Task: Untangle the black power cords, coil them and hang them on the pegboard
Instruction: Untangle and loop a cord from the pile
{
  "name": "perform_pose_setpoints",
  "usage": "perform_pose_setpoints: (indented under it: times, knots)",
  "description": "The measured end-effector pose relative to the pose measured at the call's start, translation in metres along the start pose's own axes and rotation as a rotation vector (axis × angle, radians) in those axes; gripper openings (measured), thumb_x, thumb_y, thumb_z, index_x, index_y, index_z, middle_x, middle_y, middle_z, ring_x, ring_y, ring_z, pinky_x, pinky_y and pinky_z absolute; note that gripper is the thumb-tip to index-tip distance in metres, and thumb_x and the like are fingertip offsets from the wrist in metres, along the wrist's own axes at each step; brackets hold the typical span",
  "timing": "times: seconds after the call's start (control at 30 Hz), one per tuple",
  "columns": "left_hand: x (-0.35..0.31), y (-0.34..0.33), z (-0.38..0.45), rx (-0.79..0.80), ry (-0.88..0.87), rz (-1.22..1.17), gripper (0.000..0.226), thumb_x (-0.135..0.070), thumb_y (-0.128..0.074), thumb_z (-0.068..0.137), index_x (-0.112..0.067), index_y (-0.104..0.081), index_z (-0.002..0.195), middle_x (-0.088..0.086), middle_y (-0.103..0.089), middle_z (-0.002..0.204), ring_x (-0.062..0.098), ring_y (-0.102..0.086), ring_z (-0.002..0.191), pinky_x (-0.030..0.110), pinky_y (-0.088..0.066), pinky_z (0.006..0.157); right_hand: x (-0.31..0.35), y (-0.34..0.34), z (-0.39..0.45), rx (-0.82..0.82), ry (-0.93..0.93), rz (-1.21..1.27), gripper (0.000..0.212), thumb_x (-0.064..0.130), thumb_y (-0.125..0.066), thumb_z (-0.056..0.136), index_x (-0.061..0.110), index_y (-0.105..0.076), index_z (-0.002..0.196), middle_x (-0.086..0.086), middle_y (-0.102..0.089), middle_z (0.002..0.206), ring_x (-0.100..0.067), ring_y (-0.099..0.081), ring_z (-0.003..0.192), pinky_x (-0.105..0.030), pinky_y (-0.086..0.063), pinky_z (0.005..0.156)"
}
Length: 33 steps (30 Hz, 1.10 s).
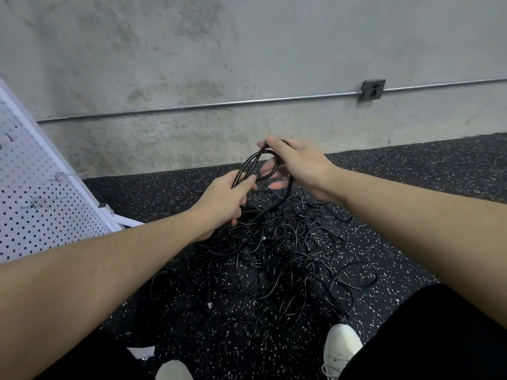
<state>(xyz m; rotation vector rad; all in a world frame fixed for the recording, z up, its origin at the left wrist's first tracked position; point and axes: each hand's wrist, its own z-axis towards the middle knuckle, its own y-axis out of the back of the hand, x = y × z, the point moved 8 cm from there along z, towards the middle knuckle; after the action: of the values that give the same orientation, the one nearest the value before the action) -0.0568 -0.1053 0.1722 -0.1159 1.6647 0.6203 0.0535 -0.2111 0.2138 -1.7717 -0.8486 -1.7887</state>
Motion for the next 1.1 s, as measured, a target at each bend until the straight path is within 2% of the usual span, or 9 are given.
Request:
perform_pose_setpoints:
  times: [0.1,0.23,0.37,0.47,0.6,0.7,0.8,0.97,1.1]
  knots:
    - [-0.002,0.001,-0.001,-0.030,-0.027,-0.042,0.034,-0.040,-0.050,0.107,-0.011,-0.066,0.103,0.000,-0.052,0.067,0.014,-0.041,0.044,0.028,-0.039,0.044,0.001,0.000,0.003,-0.070,-0.041,0.007,0.031,0.042,-0.052,0.104,0.014,-0.061,0.116,-0.002,-0.063,0.064,-0.009,-0.060,0.053,-0.025,-0.058,0.054]
    - [-0.003,0.003,-0.002,-0.091,0.005,-0.048,0.038,-0.045,-0.050,0.106,-0.011,-0.066,0.097,0.006,-0.062,0.074,0.015,-0.047,0.043,0.027,-0.041,0.046,-0.014,-0.006,0.004,-0.079,-0.243,0.135,0.044,0.056,-0.059,0.096,0.015,-0.061,0.081,0.003,-0.060,0.057,-0.012,-0.061,0.060,-0.033,-0.061,0.080]
    - [-0.009,-0.005,-0.003,-0.050,0.115,-0.388,0.019,-0.041,-0.060,0.102,-0.030,-0.070,0.115,-0.013,-0.071,0.113,0.007,-0.060,0.060,0.024,-0.047,0.049,0.003,-0.016,0.011,-0.086,-0.136,0.347,0.046,0.054,-0.057,0.098,0.022,-0.043,0.068,0.004,-0.041,0.052,-0.015,-0.051,0.054,-0.034,-0.053,0.069]
    - [-0.011,-0.001,-0.001,-0.064,0.114,-0.500,0.018,-0.033,-0.072,0.094,-0.024,-0.075,0.109,-0.009,-0.073,0.117,0.008,-0.067,0.079,0.027,-0.060,0.064,0.015,-0.015,0.014,-0.122,-0.100,0.174,0.053,0.070,-0.054,0.091,0.023,-0.045,0.067,0.008,-0.040,0.047,-0.016,-0.046,0.056,-0.036,-0.044,0.075]
    - [-0.004,0.009,0.003,-0.123,0.110,-0.478,0.013,-0.028,-0.080,0.087,-0.019,-0.079,0.097,-0.005,-0.076,0.100,0.013,-0.069,0.101,0.037,-0.062,0.086,0.021,-0.002,0.008,-0.235,-0.075,-0.138,0.068,0.082,-0.040,0.088,0.021,-0.046,0.059,0.008,-0.048,0.042,-0.017,-0.057,0.057,-0.034,-0.042,0.068]
    - [-0.011,0.008,0.005,-0.092,0.091,-0.389,0.014,-0.032,-0.075,0.092,-0.023,-0.082,0.084,-0.008,-0.077,0.103,0.010,-0.067,0.105,0.037,-0.058,0.095,0.026,0.005,0.008,-0.289,-0.068,-0.122,0.067,0.081,-0.040,0.089,0.021,-0.044,0.060,0.008,-0.042,0.040,-0.010,-0.053,0.042,-0.033,-0.041,0.062]
    - [-0.016,0.007,0.005,-0.057,0.084,-0.407,0.017,-0.031,-0.070,0.096,-0.021,-0.080,0.087,-0.006,-0.077,0.102,0.009,-0.069,0.102,0.041,-0.058,0.098,0.027,0.003,0.011,-0.204,-0.020,-0.108,0.064,0.076,-0.039,0.094,0.023,-0.039,0.057,0.008,-0.039,0.044,-0.015,-0.049,0.050,-0.036,-0.043,0.072]
    - [-0.011,0.006,0.005,0.028,0.153,-0.617,0.029,-0.025,-0.055,0.104,-0.014,-0.069,0.082,0.007,-0.074,0.114,0.014,-0.070,0.101,0.039,-0.056,0.091,0.014,-0.018,0.006,0.000,-0.089,0.439,0.047,0.055,-0.034,0.106,0.021,-0.043,0.074,0.007,-0.030,0.056,-0.012,-0.038,0.052,-0.024,-0.041,0.051]
    - [-0.014,-0.009,-0.005,0.105,0.212,-0.529,0.043,-0.028,-0.038,0.109,-0.012,-0.072,0.088,0.001,-0.078,0.110,0.013,-0.068,0.089,0.038,-0.048,0.087,0.018,-0.007,0.005,-0.241,0.048,0.175,0.047,0.051,-0.048,0.103,0.019,-0.045,0.070,0.007,-0.036,0.047,-0.011,-0.034,0.042,-0.026,-0.038,0.047]
